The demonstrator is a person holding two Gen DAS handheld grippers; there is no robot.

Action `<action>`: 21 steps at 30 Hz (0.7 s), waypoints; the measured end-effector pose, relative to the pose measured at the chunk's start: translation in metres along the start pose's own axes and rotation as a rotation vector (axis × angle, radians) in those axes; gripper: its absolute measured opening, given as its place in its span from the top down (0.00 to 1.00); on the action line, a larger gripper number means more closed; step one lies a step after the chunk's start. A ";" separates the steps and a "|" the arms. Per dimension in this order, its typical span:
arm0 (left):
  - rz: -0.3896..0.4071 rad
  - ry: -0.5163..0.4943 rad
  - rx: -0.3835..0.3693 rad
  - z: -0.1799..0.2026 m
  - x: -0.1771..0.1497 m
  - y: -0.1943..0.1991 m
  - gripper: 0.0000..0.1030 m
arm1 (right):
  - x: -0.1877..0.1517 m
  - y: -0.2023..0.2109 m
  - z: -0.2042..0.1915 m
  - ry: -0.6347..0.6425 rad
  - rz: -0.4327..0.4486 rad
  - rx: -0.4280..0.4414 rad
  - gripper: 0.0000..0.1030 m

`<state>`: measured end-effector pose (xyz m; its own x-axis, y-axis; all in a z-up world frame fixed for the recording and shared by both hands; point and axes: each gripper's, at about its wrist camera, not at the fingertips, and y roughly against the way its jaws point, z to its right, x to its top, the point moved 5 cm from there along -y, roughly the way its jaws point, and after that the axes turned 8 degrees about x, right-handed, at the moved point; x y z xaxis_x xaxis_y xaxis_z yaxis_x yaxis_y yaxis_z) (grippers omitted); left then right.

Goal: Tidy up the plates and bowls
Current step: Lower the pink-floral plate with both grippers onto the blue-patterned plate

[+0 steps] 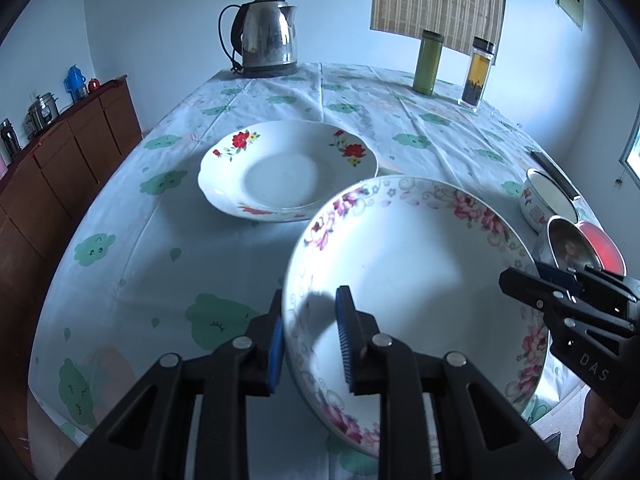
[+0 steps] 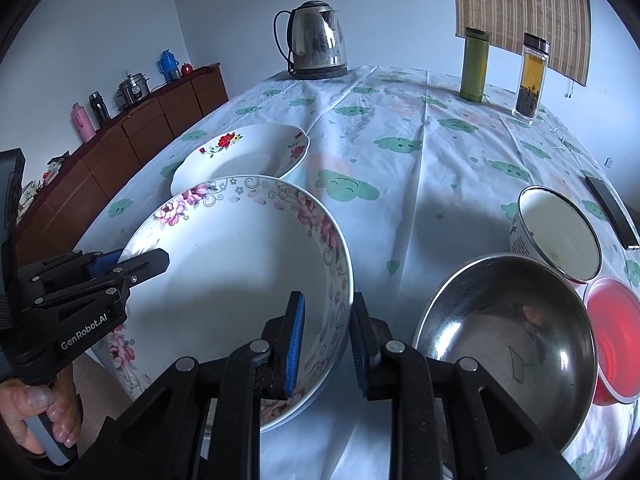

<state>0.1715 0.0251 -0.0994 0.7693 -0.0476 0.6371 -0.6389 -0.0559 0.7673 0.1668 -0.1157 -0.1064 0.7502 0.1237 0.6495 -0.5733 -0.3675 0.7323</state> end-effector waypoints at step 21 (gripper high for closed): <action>0.012 -0.025 0.037 0.000 0.001 0.000 0.78 | -0.003 -0.004 -0.002 0.012 -0.005 -0.023 0.76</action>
<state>0.1721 0.0247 -0.0992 0.7613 -0.0735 0.6442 -0.6484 -0.0914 0.7558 0.1663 -0.1128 -0.1106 0.7488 0.1368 0.6485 -0.5774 -0.3457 0.7396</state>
